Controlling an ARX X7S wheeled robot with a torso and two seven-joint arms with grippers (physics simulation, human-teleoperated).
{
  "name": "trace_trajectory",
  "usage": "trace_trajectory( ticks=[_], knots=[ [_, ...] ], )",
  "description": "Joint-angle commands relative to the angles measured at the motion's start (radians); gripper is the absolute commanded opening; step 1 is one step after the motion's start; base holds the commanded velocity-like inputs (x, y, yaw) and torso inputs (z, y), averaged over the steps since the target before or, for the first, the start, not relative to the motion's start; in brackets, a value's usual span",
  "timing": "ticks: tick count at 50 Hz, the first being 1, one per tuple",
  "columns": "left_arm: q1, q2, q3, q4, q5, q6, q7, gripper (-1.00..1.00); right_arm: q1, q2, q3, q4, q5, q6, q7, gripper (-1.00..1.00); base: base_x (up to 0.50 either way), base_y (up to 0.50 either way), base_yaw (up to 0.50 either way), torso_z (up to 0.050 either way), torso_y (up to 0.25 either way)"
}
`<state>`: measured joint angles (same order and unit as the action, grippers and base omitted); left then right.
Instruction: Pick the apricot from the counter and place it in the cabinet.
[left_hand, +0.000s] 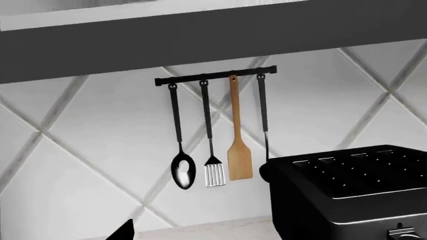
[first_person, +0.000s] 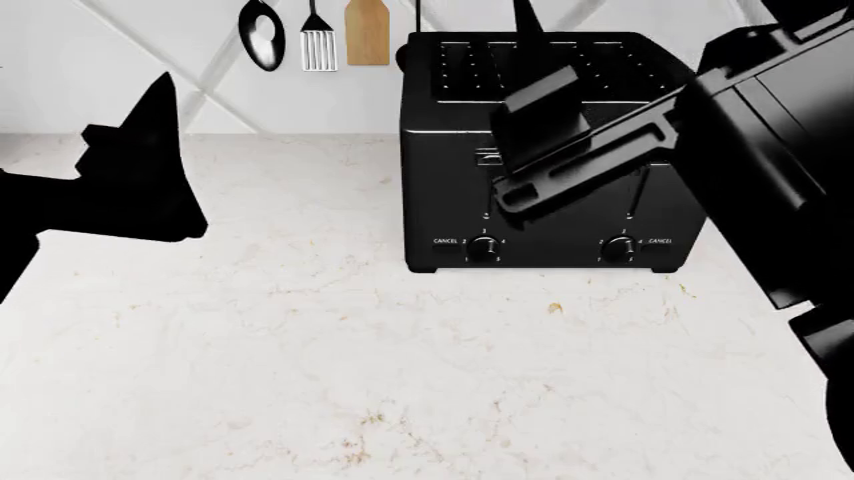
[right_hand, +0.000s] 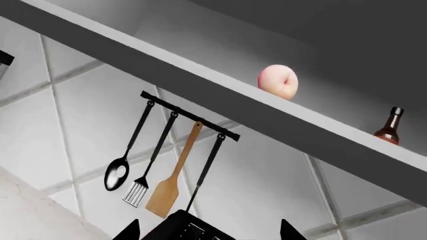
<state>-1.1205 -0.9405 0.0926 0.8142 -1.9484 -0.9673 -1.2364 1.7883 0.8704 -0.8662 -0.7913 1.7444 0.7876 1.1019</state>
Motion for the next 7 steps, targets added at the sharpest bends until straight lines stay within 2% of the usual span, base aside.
trace_trajectory(
  ticks=[1,7],
  knots=[
    [-0.108,0.045,0.079,-0.031,-0.013,-0.017,-0.029,1.00,-0.048,0.039,0.022,-0.080,-0.003,-0.044,0.029,1.00,0.00,0.00,0.00,0.000,0.000],
    [-0.165,0.070,0.115,-0.046,-0.030,-0.020,-0.049,1.00,-0.057,0.073,0.048,-0.120,0.002,-0.073,0.050,1.00,0.00,0.00,0.00,0.000,0.000]
  ],
)
